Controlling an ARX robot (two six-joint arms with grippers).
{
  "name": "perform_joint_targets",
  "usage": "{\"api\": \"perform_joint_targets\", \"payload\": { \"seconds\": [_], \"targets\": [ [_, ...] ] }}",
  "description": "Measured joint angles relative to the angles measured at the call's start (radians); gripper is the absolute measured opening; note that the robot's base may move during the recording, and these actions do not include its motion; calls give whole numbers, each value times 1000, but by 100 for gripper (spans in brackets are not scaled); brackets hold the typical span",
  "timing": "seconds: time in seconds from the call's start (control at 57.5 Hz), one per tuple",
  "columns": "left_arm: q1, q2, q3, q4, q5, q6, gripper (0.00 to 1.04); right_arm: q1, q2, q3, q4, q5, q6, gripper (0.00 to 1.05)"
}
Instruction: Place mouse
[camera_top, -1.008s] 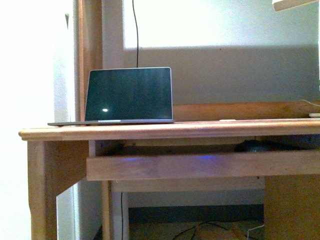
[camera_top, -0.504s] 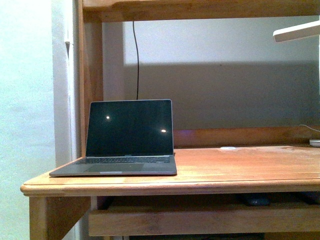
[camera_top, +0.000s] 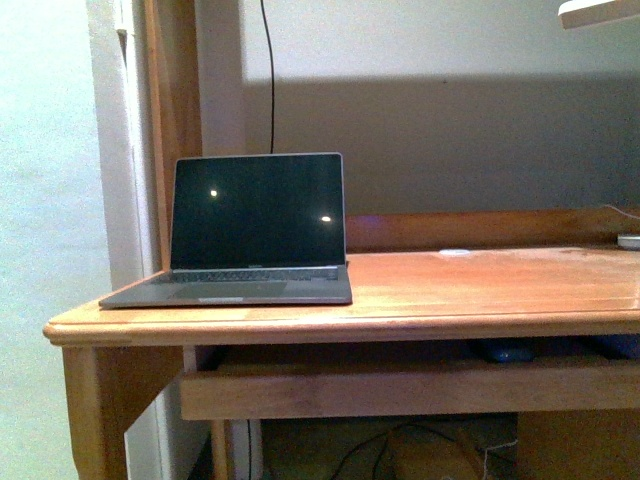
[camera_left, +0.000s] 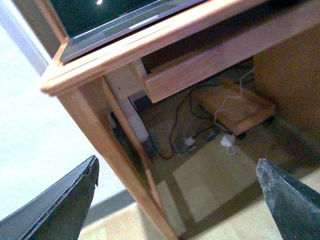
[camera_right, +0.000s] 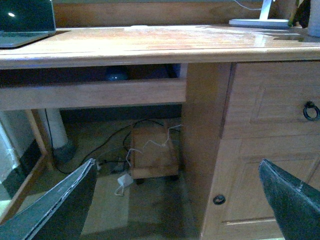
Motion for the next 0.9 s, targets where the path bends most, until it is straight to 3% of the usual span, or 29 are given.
{"api": "perform_joint_targets", "payload": {
  "seconds": [0.209, 0.504, 0.73, 0.904],
  "targets": [
    [21, 423, 172, 244, 61, 415, 97, 0, 0, 0, 0, 0, 0, 97],
    [-10, 709, 467, 245, 138, 806, 97, 0, 0, 0, 0, 0, 0, 97],
    [-26, 856, 752, 170, 114, 929, 97, 0, 0, 0, 0, 0, 0, 97],
    [-34, 937, 844, 134, 116, 952, 97, 0, 0, 0, 0, 0, 0, 97]
  ]
}}
